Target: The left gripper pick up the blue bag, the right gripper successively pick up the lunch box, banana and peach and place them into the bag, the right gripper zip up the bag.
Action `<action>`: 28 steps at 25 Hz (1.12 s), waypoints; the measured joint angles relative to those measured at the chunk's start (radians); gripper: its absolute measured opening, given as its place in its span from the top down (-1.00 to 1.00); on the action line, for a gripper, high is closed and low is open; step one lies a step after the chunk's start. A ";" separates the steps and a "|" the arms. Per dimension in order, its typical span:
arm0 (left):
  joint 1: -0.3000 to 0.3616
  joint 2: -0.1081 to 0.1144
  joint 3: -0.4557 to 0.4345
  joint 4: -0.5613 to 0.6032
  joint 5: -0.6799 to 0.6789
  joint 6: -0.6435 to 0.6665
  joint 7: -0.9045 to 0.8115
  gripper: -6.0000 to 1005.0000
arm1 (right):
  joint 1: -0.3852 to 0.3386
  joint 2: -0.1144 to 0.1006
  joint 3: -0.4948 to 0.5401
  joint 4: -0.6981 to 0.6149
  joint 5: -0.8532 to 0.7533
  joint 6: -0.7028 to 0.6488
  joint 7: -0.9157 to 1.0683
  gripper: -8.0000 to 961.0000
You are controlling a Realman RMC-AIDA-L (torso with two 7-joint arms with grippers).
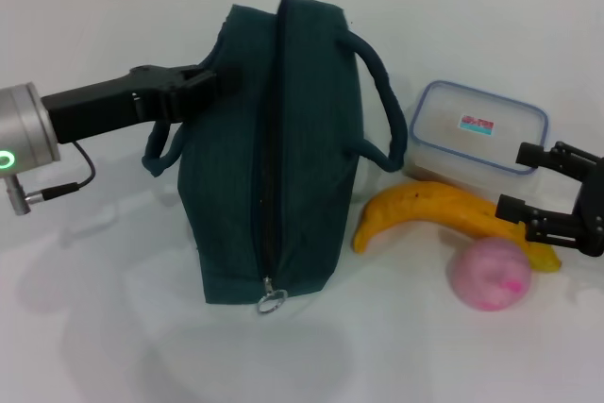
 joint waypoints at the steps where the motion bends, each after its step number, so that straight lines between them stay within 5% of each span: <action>1: -0.006 -0.002 0.001 -0.001 0.001 0.000 0.000 0.48 | 0.001 0.001 0.000 0.005 -0.003 0.012 0.001 -0.82; 5: -0.018 -0.003 0.003 -0.008 0.001 0.002 -0.005 0.85 | 0.013 0.002 -0.009 0.024 -0.014 0.023 0.010 -0.82; 28: -0.040 -0.005 0.001 -0.028 -0.004 0.001 -0.006 0.90 | 0.060 -0.017 -0.015 0.019 -0.078 0.284 0.196 -0.82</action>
